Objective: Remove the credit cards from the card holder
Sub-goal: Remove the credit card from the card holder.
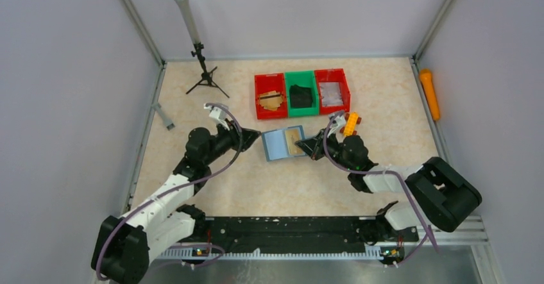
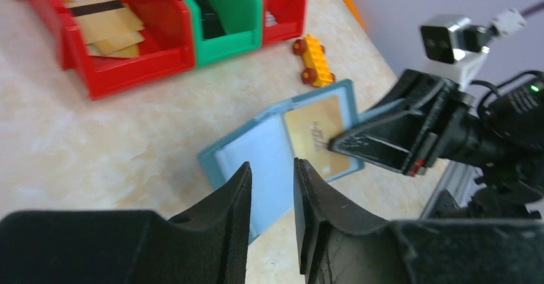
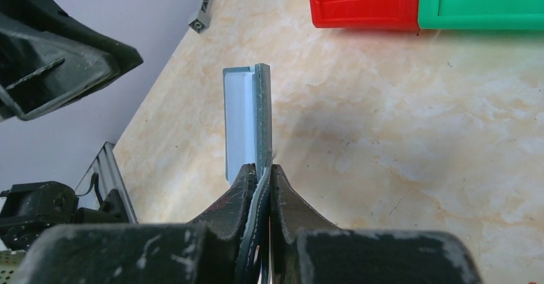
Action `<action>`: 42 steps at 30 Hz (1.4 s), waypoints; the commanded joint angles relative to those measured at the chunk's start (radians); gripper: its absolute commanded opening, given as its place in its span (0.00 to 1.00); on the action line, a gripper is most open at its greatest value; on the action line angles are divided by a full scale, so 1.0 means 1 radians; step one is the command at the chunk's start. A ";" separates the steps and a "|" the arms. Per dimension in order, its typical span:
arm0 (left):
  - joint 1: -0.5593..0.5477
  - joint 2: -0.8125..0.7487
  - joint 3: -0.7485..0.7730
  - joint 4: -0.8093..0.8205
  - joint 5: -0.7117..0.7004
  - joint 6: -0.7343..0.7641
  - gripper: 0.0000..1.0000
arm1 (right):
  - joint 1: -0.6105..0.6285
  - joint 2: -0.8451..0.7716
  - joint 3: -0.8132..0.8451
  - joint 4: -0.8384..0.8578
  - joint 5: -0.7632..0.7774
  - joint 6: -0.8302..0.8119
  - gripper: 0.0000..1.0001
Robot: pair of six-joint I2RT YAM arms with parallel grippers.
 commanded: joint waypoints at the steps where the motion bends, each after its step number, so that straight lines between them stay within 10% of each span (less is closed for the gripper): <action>1: -0.049 0.031 -0.005 0.166 0.136 0.023 0.33 | -0.006 0.009 0.034 0.101 -0.017 0.033 0.00; 13: -0.095 0.358 0.103 0.269 0.319 -0.078 0.29 | -0.006 -0.007 0.016 0.172 -0.058 0.086 0.00; 42: -0.071 0.449 0.146 0.284 0.402 -0.133 0.42 | -0.011 -0.010 -0.013 0.303 -0.115 0.177 0.00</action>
